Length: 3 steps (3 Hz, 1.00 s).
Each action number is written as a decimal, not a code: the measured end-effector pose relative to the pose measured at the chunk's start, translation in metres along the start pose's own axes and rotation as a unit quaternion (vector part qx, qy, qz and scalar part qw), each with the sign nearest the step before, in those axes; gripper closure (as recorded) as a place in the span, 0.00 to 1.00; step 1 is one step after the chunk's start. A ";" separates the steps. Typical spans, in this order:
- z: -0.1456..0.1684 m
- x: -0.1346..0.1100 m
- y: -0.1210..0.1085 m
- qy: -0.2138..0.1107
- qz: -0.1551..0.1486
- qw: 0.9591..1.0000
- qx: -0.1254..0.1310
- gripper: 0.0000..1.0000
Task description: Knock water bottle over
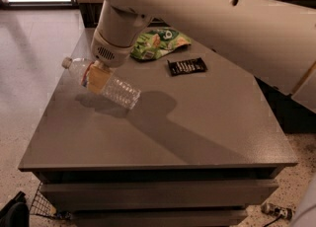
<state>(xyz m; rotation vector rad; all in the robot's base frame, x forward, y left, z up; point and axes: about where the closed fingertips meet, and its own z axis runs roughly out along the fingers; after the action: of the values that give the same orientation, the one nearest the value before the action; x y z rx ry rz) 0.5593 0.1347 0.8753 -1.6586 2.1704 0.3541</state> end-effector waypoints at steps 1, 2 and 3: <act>0.041 0.005 0.001 0.022 -0.005 1.000 -0.016 1.00; 0.055 0.004 0.003 0.021 -0.009 0.999 -0.026 1.00; 0.052 0.002 0.003 0.021 -0.009 0.999 -0.026 0.82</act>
Offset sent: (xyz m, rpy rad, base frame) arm 0.0078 0.0332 -0.0732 -0.0232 0.0751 0.0620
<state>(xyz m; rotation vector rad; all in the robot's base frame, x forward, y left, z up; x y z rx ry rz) 0.5639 0.1556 0.8275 -1.7277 2.1937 0.3774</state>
